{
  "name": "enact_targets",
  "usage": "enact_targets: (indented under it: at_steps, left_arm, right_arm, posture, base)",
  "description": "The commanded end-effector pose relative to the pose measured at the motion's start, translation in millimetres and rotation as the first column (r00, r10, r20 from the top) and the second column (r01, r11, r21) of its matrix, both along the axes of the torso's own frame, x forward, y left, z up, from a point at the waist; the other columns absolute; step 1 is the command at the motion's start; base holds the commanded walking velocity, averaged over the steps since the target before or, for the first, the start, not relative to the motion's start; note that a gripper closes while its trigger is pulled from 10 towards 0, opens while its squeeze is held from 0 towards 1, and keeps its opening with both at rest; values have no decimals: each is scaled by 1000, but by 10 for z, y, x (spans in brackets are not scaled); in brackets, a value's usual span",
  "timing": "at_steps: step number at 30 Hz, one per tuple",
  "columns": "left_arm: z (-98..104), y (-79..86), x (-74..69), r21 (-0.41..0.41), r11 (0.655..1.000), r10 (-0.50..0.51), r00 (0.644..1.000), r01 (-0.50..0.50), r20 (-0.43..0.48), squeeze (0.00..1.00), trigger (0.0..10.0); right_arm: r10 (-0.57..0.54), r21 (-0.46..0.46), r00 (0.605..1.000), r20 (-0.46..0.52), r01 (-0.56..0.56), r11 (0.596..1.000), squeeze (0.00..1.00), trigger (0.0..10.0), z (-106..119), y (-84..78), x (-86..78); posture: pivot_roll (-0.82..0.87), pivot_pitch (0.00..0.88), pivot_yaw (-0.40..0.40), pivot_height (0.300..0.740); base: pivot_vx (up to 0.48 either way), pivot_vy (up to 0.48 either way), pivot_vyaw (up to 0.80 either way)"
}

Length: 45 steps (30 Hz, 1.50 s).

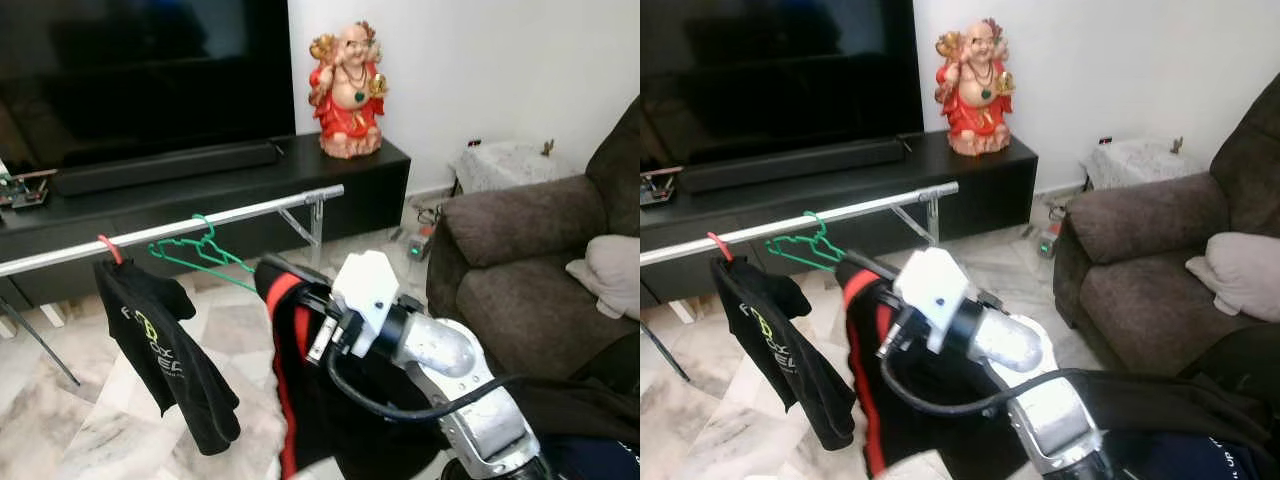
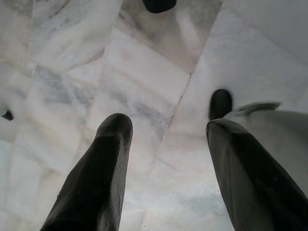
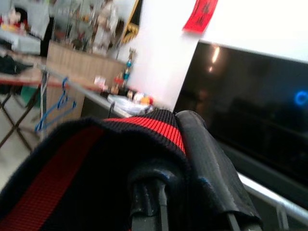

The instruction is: Hang hanger

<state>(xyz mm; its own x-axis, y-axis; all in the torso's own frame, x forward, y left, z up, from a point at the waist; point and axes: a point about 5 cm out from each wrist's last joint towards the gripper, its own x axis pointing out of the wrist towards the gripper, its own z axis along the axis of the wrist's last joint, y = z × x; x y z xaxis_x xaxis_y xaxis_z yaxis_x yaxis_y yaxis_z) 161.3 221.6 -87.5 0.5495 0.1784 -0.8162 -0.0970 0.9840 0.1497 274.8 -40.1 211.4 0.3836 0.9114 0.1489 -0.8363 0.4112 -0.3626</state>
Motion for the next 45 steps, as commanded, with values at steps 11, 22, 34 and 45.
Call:
enact_targets:
  at_steps: [11, 22, 34, 45]
  left_arm:
    - [23, 23, 39, 15, 1000, -8, 1000, 8, 12, 0, 10000]
    - [27, 27, 46, 16, 1000, -7, 1000, 7, 14, 0, 10000]
    - [30, -5, 70, 16, 1000, -12, 1000, 12, 20, 0, 10000]
    - [237, 119, 373, 70, 997, -39, 983, 27, 179, 0, 10000]
  right_arm:
    - [110, -44, 994, 18, -109, 993, 0, 10000, 24, 66, -156]
    - [78, -41, 997, -14, -78, 996, 0, 10000, -14, 8, -122]
    - [-23, 39, 998, -50, 25, 999, 0, 10000, -43, -29, -14]
    - [-645, 103, 530, -550, 810, 578, 0, 10000, -808, -1007, 541]
  posture:
    - [-10, 2, 39, 740]
    - [-7, 4, 37, 740]
    - [-2, 7, 38, 740]
    - [16, 12, 40, 740]
  base:
    - [0, 0, 773]
    - [0, 0, 788]
    - [0, 0, 595]
    - [0, 0, 0]
